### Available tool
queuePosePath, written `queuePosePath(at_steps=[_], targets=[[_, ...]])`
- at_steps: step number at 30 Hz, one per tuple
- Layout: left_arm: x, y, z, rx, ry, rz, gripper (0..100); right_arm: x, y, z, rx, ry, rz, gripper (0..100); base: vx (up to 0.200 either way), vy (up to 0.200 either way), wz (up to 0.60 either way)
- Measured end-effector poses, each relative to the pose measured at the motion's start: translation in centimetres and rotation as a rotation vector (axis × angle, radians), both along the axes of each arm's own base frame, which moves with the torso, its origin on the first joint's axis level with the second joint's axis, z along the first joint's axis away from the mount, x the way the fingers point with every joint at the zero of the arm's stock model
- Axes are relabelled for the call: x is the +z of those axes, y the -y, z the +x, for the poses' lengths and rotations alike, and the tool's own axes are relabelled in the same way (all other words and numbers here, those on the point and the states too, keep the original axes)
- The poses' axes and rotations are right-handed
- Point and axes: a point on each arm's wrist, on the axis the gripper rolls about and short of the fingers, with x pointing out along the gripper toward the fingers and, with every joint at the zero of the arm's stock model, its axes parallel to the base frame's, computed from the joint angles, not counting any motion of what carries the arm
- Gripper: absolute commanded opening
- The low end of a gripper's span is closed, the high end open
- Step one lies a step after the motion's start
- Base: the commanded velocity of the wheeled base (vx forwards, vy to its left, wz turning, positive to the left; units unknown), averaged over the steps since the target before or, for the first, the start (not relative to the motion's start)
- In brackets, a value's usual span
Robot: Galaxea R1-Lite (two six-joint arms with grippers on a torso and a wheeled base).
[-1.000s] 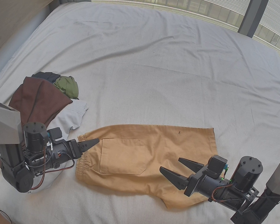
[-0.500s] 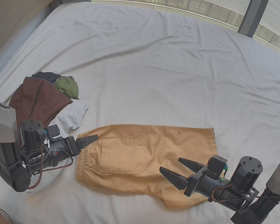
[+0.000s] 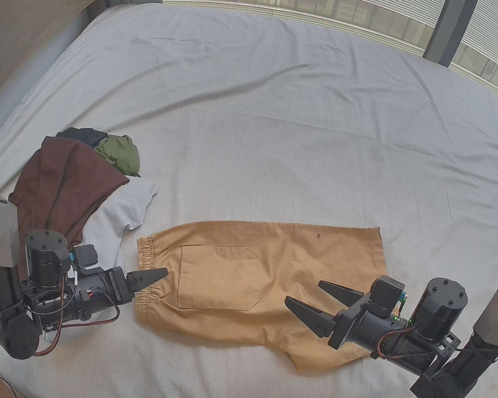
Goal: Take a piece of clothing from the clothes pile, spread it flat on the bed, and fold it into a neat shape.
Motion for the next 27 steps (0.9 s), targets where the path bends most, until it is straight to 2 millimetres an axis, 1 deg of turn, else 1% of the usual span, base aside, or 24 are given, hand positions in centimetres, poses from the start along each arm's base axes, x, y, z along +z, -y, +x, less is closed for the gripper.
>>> queuePosePath(at_steps=[4, 18, 23, 27], targets=[[-0.7, 0.0, -0.3, 0.000, -0.034, 0.011, 100, -0.1, -0.1, -0.1, 0.003, -0.002, -0.002, 100, 0.000, 0.000, 0.00], [-3.4, 0.2, -0.1, -0.007, -0.122, 0.038, 100, -0.6, -0.2, 0.0, 0.007, -0.007, -0.019, 100, 0.000, 0.000, 0.00], [-4.3, 0.9, 0.1, -0.024, -0.144, 0.037, 100, -0.7, -0.2, 0.0, 0.007, -0.010, -0.021, 100, 0.000, 0.000, 0.00], [-4.5, 1.4, 0.3, -0.023, -0.164, 0.004, 100, -0.7, -0.2, 0.0, 0.007, -0.011, -0.021, 100, 0.000, 0.000, 0.00]])
